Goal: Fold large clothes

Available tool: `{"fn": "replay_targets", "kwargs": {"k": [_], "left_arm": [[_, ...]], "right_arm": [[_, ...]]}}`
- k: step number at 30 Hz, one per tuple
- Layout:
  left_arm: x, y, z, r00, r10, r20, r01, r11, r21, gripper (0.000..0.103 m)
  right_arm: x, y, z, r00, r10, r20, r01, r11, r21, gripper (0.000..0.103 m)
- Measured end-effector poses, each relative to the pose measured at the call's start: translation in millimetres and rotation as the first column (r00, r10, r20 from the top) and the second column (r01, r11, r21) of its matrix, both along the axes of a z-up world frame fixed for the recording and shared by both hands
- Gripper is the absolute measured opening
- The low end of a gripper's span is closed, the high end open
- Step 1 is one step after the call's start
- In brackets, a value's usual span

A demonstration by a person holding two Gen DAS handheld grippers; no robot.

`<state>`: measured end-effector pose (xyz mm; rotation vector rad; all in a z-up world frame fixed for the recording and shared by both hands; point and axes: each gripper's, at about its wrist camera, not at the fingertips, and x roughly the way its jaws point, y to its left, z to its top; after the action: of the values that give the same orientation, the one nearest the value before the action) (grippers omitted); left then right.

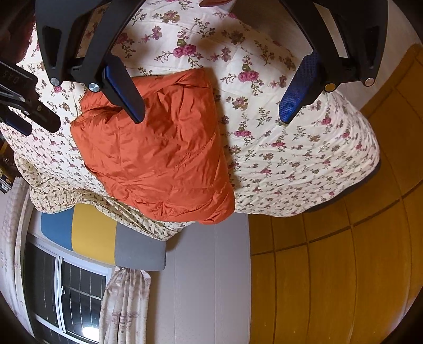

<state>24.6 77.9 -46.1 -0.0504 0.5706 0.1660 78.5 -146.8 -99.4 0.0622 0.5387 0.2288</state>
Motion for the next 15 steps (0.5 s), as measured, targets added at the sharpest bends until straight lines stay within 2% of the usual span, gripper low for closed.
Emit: {"fn": "replay_targets", "kwargs": {"k": [15], "left_arm": [[-0.3, 1.1, -1.2, 1.000, 0.004, -0.006, -0.004, 1.000, -0.007, 0.100]], "right_arm": [[-0.1, -0.3, -1.5, 1.000, 0.014, -0.002, -0.014, 1.000, 0.009, 0.101]]}}
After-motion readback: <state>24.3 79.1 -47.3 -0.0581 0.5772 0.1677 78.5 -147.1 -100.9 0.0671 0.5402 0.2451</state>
